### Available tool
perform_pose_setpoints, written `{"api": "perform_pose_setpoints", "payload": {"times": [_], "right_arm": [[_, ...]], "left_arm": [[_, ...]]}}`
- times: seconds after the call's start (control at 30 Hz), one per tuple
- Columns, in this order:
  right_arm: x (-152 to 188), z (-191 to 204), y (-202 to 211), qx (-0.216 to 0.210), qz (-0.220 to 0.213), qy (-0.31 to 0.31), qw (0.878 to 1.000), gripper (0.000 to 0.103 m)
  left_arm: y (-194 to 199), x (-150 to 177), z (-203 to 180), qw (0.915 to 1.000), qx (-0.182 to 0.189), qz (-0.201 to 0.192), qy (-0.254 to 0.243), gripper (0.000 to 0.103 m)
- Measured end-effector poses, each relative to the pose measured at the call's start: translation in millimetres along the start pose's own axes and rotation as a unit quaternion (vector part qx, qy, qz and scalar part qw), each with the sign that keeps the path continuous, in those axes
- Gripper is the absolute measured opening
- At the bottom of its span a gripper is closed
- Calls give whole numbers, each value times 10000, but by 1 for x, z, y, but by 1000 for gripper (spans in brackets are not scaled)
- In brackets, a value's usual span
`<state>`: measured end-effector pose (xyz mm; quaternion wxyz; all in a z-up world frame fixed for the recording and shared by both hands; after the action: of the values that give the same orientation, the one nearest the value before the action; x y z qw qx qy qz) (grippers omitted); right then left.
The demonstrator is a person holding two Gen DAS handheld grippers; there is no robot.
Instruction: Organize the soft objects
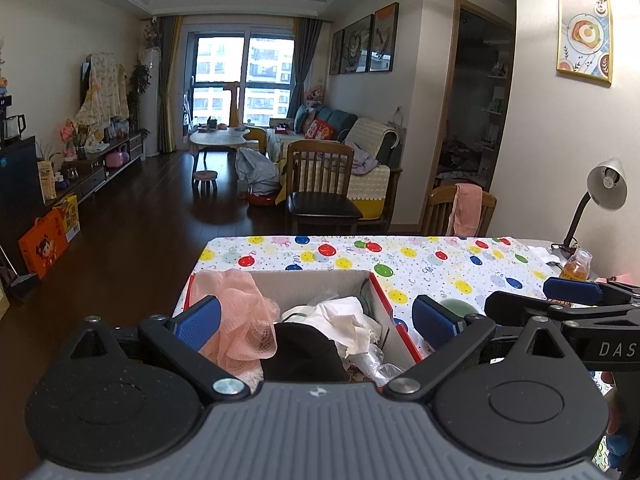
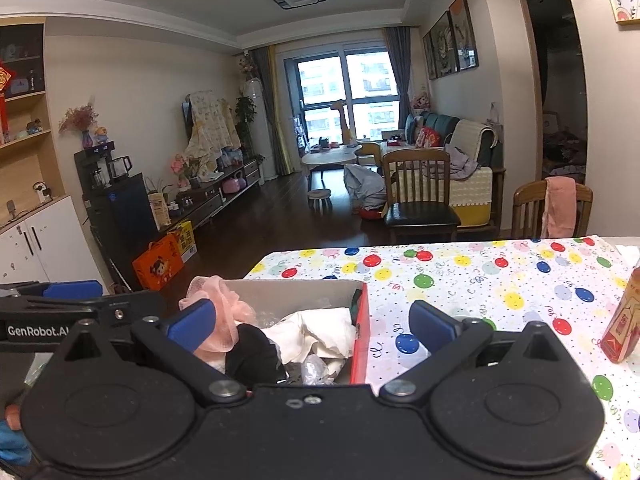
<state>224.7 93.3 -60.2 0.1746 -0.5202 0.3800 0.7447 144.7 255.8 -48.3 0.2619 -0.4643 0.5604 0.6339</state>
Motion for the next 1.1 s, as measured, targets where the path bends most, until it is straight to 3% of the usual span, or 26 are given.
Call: {"api": "perform_pose_setpoints", "payload": {"times": [0.63,1.1], "right_arm": [[10,-7,19,295,-39,-71,9995,103],[21,-38,59,390,-64,-96,9992,103]], "left_arm": [[9,1,-15,9997,159,-62,-177,102],[27,11,-65,9995,229,-51,-233,102]]}}
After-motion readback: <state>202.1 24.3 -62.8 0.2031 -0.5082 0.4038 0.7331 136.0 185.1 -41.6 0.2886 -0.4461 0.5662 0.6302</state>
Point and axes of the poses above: each gripper's, at about its wrist camera, not at the fingertips, and y roughly against the way its jaws point, z to its left, x to its underside, the point moved 10 cm from there along -y, roughly the way its jaws point, and after that the axes turned 4 degrees about -x, right-handed, at the moved point
